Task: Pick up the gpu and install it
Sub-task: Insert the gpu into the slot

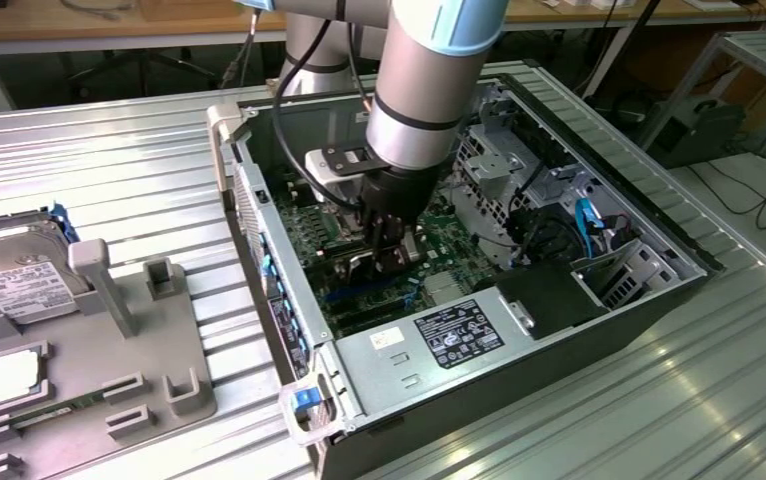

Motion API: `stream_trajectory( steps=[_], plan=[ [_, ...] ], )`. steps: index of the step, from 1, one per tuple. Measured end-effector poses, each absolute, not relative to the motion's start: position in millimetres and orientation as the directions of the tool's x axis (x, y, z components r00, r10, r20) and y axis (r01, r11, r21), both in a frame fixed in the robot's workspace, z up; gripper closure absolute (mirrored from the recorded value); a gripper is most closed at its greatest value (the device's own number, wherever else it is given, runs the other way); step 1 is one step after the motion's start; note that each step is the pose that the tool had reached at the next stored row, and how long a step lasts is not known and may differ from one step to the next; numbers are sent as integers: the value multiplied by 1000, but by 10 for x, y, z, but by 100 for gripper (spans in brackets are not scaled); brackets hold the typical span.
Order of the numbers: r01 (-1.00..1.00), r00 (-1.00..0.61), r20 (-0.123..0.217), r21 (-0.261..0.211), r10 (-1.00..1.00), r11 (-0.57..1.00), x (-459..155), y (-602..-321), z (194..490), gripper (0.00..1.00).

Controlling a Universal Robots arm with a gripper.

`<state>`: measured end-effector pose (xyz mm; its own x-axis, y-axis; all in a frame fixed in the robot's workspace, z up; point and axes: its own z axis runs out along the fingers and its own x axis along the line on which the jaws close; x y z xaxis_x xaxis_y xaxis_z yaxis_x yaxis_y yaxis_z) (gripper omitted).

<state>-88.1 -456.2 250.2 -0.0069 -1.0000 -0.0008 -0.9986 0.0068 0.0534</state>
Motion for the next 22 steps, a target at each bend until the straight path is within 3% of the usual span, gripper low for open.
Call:
stream_trajectory(
  steps=[22],
  plan=[
    [-998,-3,0,59,-1000,3,-881,-4561,2500,73]
  ],
)
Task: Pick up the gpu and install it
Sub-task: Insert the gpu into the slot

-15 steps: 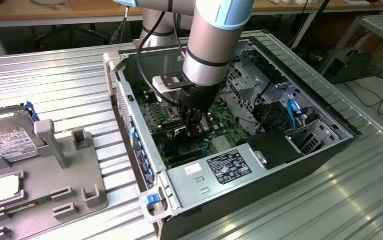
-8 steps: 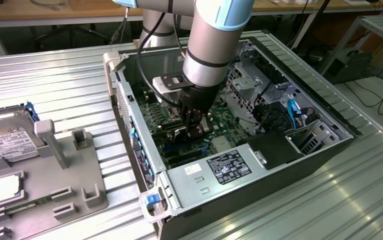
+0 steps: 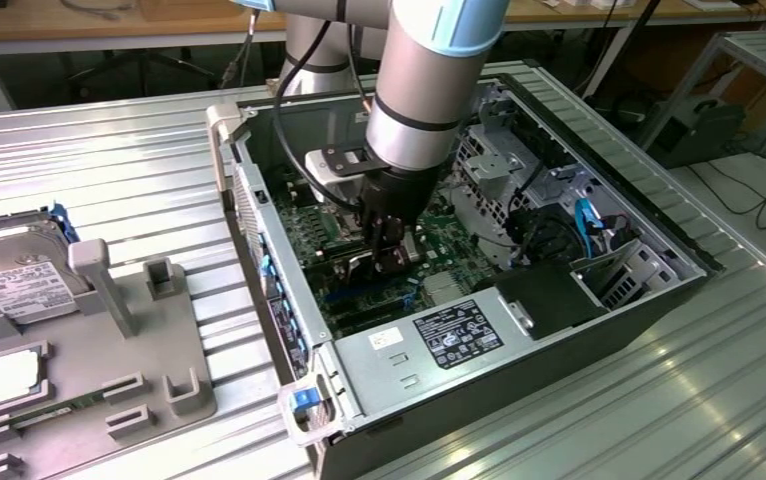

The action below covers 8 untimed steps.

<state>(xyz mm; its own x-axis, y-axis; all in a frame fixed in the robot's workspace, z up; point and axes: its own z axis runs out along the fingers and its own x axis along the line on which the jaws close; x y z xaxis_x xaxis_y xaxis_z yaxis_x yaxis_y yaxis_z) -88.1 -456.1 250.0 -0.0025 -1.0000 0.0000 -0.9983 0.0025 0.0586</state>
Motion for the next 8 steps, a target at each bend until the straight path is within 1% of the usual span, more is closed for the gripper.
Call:
stream_trajectory(
  steps=[8],
  plan=[
    [-998,-4,0,59,-1000,4,-872,-4561,2493,73]
  ],
)
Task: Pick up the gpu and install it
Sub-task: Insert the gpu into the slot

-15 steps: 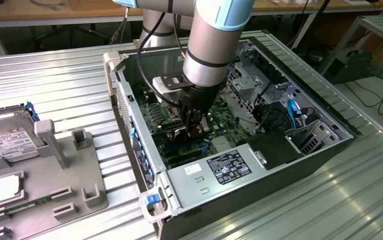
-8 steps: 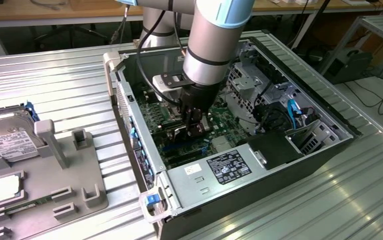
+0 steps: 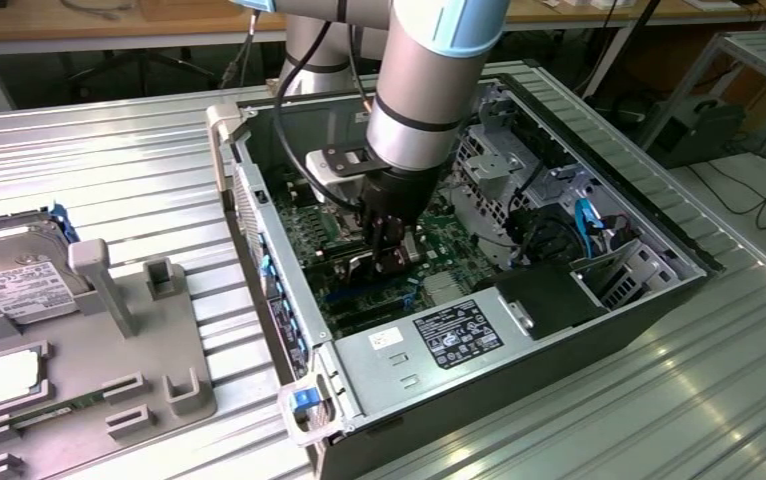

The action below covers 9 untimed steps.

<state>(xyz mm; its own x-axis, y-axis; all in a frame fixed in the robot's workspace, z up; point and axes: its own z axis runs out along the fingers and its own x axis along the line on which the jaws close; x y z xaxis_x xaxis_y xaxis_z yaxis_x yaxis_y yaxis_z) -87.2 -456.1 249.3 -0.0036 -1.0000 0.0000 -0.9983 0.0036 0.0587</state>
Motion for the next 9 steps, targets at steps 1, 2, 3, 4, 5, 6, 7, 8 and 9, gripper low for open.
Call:
stream_trajectory(
  steps=[1,2,3,4,5,6,7,8,9],
  plan=[
    [-998,-4,0,59,-1000,4,-872,-4561,2493,73],
    [-998,-4,0,59,-1000,4,-872,-4561,2493,73],
    [-998,-4,0,59,-1000,4,-872,-4561,2492,73],
    [-998,-4,0,59,-1000,4,-872,-4561,2490,73],
    [-998,-4,0,59,-1000,4,-872,-4561,2488,73],
    [-998,-4,0,59,-1000,4,-872,-4561,2485,73],
    [-998,-4,0,59,-1000,4,-872,-4561,2484,73],
    [-998,-4,0,59,-1000,4,-872,-4561,2482,73],
    [-998,-4,0,59,-1000,4,-872,-4561,2480,73]
  ],
)
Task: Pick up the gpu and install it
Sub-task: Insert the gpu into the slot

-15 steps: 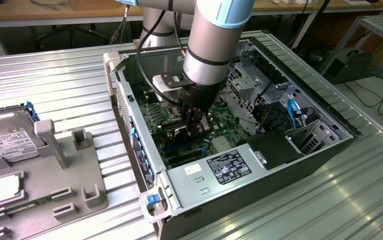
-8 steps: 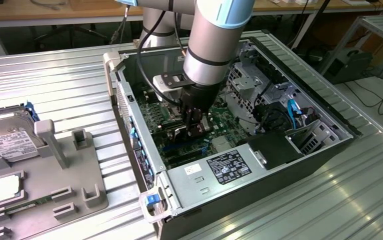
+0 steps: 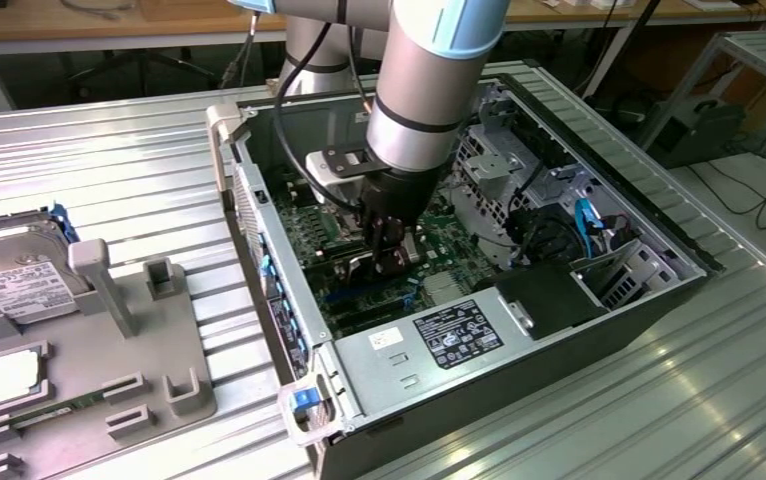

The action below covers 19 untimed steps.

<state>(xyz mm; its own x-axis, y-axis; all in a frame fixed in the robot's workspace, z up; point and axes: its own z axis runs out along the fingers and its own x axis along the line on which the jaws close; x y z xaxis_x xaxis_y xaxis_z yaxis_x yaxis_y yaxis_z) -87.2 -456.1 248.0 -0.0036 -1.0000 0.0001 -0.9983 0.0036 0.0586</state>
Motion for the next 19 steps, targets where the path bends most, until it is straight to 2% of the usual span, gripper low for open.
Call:
stream_trajectory(
  steps=[19],
  plan=[
    [-998,-4,0,59,-1000,4,-872,-4561,2362,73]
  ],
)
